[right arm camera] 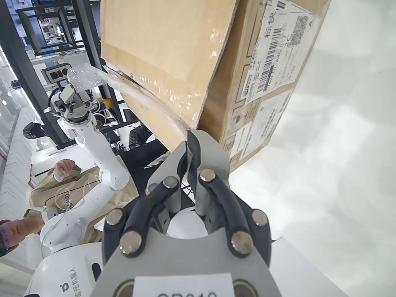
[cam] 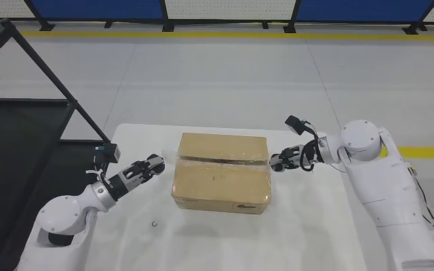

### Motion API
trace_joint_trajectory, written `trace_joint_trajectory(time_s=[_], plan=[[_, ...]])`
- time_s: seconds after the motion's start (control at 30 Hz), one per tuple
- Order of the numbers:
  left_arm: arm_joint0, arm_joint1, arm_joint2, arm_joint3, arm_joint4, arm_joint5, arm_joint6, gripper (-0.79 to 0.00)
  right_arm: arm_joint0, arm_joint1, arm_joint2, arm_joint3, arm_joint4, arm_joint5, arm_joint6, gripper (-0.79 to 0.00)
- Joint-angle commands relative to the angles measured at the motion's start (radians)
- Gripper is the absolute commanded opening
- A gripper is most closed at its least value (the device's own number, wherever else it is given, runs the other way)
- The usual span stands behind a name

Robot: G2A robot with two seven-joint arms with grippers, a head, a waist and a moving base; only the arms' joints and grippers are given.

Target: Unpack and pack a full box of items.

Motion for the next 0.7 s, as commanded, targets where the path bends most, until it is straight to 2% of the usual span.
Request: trace_joint_trajectory(time_s=[0.0, 0.23, 0.67], plan=[[0.0, 0.001, 0.002, 0.0, -0.003, 0.002, 0.004, -0.785, 0.005, 0.001, -0.004, 0.006, 0.008, -0.005, -0.001, -0.785], [0.005, 0.006, 0.002, -0.007, -0.015, -0.002, 0.015, -0.785, 0.01, 0.011, 0.005, 0.009, 0.047, -0.032, 0.015, -0.785], [-0.005, 0.014, 0.013, 0.005, -0.033, 0.0, 0.033, -0.785, 0.007, 0.024, -0.015, 0.026, 0.071, -0.021, -0.002, -0.785]])
